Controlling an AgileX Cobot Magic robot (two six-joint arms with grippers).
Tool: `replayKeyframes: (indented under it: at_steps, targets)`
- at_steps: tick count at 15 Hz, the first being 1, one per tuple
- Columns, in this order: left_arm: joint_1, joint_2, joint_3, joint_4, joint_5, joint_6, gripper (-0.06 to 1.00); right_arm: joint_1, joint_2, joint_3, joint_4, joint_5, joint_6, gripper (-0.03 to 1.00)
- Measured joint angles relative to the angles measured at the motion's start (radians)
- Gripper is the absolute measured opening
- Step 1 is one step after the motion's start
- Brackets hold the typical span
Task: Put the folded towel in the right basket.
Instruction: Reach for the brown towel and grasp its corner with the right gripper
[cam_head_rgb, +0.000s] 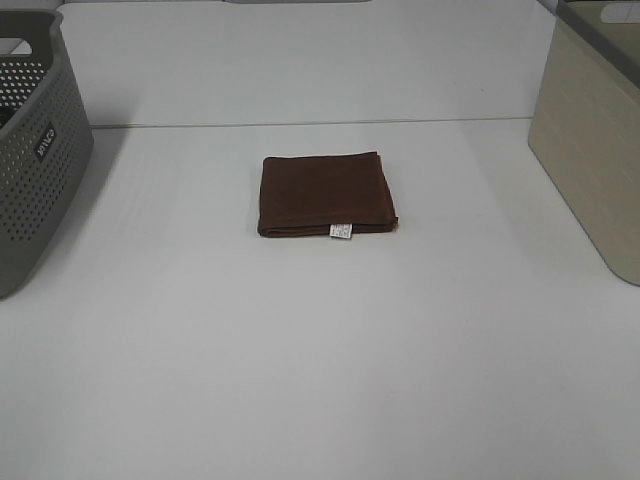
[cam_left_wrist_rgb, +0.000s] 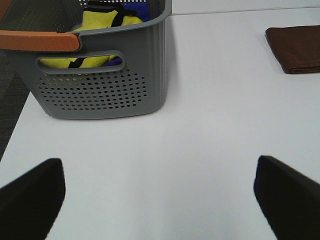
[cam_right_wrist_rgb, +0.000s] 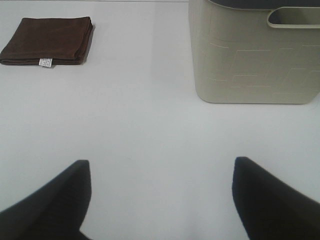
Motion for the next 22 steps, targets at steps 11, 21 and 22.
replayKeyframes:
  at_steps: [11, 21, 22]
  targets:
    - [0.0, 0.0, 0.0, 0.0, 0.0, 0.0, 0.97, 0.0, 0.0, 0.0, 0.0, 0.0, 0.0, 0.74]
    - [0.0, 0.0, 0.0, 0.0, 0.0, 0.0, 0.97, 0.0, 0.0, 0.0, 0.0, 0.0, 0.0, 0.74]
    - [0.0, 0.0, 0.0, 0.0, 0.0, 0.0, 0.97, 0.0, 0.0, 0.0, 0.0, 0.0, 0.0, 0.74]
